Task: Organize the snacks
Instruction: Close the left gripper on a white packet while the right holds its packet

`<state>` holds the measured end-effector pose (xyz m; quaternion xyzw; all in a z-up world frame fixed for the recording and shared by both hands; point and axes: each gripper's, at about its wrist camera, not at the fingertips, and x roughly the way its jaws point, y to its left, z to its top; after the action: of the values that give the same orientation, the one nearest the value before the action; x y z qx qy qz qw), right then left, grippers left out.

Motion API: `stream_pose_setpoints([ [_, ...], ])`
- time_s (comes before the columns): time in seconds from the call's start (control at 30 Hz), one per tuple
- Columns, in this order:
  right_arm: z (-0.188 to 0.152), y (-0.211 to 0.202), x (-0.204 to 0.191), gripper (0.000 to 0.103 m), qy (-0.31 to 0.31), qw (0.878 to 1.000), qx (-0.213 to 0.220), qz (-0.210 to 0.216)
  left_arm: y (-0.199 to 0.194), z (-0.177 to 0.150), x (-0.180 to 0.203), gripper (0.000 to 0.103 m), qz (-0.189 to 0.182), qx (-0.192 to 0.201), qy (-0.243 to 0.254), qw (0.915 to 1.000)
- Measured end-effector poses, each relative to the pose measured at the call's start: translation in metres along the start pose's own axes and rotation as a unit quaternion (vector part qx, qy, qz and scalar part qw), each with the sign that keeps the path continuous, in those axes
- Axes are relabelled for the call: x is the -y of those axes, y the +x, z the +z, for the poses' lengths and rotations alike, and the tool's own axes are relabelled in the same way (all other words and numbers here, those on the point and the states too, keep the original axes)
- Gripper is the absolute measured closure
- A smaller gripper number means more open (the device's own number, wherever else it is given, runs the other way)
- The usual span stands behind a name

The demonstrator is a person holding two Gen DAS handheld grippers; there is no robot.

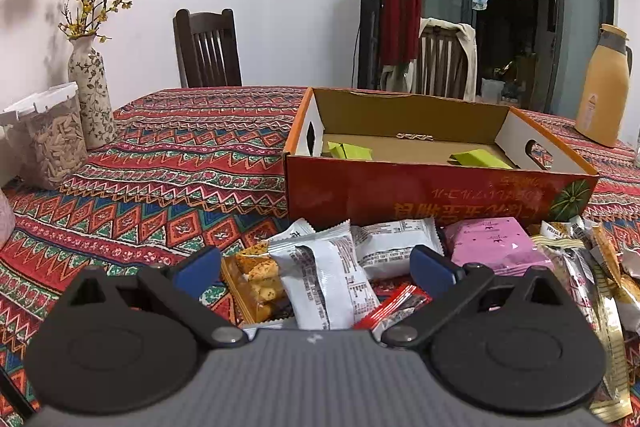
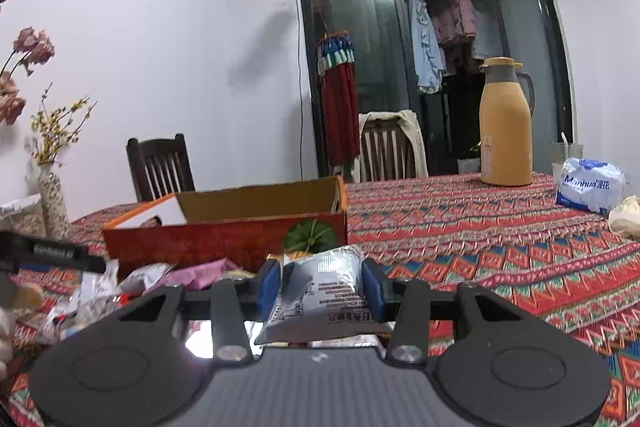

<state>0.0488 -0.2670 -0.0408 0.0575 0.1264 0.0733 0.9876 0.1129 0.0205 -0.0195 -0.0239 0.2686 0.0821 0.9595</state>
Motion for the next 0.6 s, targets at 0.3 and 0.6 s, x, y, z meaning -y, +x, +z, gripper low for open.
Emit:
stream_pose_setpoints([
  [0.3, 0.008, 0.032, 0.003, 0.059, 0.003, 1.000, 0.002, 0.006, 0.002, 0.005, 0.005, 0.005, 0.012, -0.001, 0.003, 0.9999],
  [0.6, 0.001, 0.042, 0.003, 0.059, 0.005, 1.000, -0.016, 0.026, 0.020, 0.005, 0.015, 0.029, 0.009, -0.030, 0.011, 0.9995],
])
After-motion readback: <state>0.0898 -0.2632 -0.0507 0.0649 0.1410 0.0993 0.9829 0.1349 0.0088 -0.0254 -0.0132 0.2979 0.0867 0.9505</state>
